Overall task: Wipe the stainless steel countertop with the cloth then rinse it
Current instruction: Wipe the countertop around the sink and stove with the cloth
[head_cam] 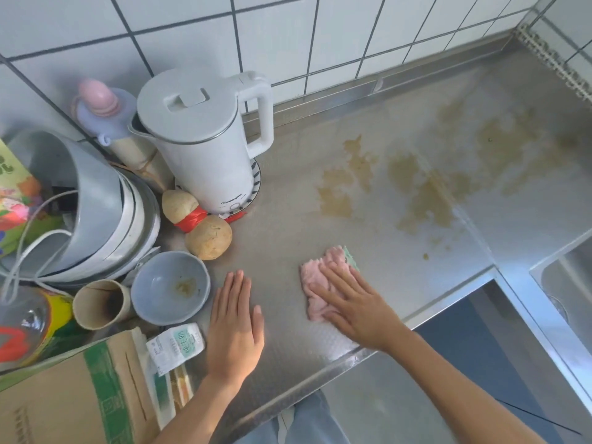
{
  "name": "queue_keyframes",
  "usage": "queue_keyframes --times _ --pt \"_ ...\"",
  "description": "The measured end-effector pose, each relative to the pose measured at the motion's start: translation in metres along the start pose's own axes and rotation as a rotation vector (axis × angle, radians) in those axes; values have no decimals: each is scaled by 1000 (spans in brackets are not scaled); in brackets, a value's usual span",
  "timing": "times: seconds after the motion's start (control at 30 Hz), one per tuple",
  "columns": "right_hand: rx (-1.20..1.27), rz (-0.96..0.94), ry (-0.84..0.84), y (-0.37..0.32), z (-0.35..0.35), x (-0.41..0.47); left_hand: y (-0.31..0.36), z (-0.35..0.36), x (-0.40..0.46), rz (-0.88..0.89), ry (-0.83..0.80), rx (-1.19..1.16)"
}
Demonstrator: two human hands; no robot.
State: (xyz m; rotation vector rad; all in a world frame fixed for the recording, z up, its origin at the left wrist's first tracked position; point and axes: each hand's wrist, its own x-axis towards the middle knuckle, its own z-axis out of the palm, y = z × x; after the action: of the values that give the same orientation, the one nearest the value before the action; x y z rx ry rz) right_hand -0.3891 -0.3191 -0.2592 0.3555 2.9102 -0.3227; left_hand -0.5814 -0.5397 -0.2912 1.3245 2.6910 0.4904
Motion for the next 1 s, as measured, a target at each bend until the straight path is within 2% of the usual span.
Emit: queue_keyframes --times 0.07,0.13,0.2,0.27,0.33,0.43,0.53,0.6,0.67,0.73,0.8,0.87,0.93,1.0 --pt "11 61 -21 29 -15 16 -1 -1 0 -1 -8 7" --pt "93 240 2 37 -28 56 0 -2 0 -8 -9 9" --pt "173 458 69 22 -34 112 0 -1 0 -1 4 6" --pt "218 544 120 -9 -37 163 0 0 0 7 16 7" --pt "199 454 145 -44 -31 190 -1 2 0 12 25 15" --pt "160 233 147 -66 -15 169 0 0 1 6 16 20" --pt "108 -2 124 -46 -1 101 1 -3 2 -1 -2 25" --pt "29 -79 98 -14 1 56 2 -3 2 -8 -7 23" --pt "9 7 53 21 -7 30 2 -3 2 -12 -1 16" --pt "90 216 56 42 -17 36 2 -3 2 -11 0 13" --pt "182 455 90 38 -28 72 2 -2 1 -7 4 15" --pt "237 601 106 13 -32 121 1 -1 1 -3 10 14" --pt "243 551 112 -23 -30 158 1 0 2 2 16 17" --pt "219 408 120 -56 -20 159 0 1 1 5 18 20"
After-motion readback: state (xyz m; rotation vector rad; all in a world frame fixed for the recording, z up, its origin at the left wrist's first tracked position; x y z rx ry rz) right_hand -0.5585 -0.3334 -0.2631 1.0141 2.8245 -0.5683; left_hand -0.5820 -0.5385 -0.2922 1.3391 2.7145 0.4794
